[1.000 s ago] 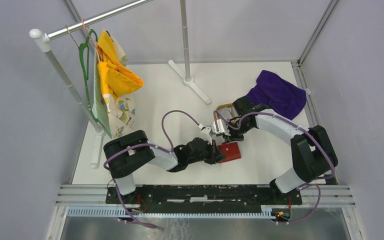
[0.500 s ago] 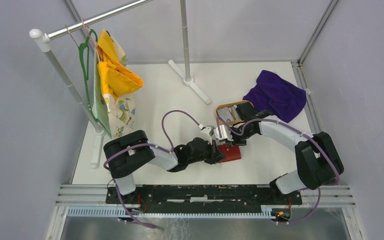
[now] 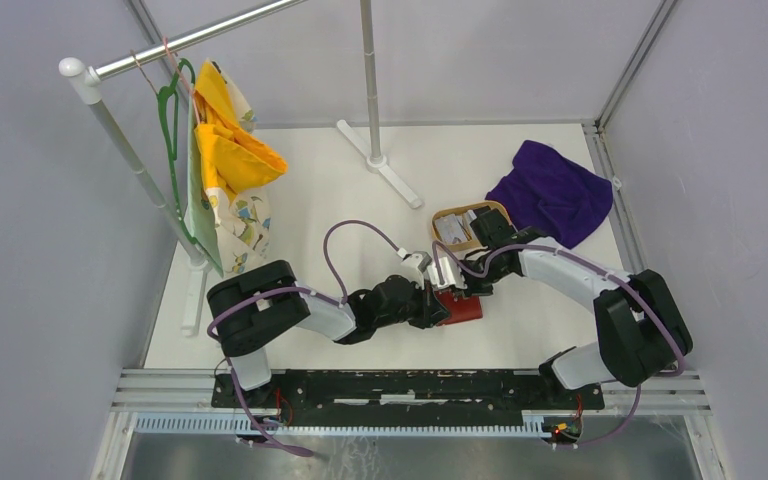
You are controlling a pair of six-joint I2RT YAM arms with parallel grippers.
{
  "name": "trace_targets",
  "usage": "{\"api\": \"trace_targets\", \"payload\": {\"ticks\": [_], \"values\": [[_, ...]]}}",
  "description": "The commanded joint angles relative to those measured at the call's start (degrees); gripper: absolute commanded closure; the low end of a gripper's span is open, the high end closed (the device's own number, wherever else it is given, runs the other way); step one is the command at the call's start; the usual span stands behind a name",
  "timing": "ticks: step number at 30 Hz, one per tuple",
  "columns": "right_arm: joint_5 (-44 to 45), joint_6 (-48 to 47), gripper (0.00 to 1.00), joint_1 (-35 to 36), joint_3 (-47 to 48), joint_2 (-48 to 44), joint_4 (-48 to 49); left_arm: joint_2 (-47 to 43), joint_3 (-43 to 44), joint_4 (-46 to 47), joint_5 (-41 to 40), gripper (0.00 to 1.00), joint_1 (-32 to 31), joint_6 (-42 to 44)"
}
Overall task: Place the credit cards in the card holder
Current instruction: Close the card holder at the center of the board.
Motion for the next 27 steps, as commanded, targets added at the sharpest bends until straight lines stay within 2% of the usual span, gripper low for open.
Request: {"api": "trace_targets", "payload": {"ticks": [1, 12, 15, 17, 24, 27], "values": [[-0.1, -0.5, 1.00, 0.7, -0.7, -1.7, -0.9, -0.9, 1.3, -1.1, -1.2, 0.98, 0.6, -0.9], [-0.2, -0.7, 1.00, 1.0, -1.5, -2.6, -0.8, -2.6, 2.8, -2.5, -1.3, 0.90, 0.6, -0.5], [-0.4, -0.7, 1.00, 1.1, -1.6, -2.6, -0.8, -2.8, 3.1, -2.9, -1.5, 0.83, 0.6, -0.3], [-0.4, -0.6, 1.00, 1.0, -1.5, -2.7, -0.7, -2.9, 3.5, -2.9, -1.5, 0.82, 0.5, -0.1], [-0.9, -0.7, 1.00, 1.1, -1.7, -3.2, -0.8, -2.7, 4.3, -4.4, -2.9, 0.81, 0.6, 0.5], [-1.1, -0.8, 1.00, 1.2, -1.8, -3.3, -0.8, -1.6, 4.8, -5.4, -4.0, 0.85, 0.5, 0.7]]}}
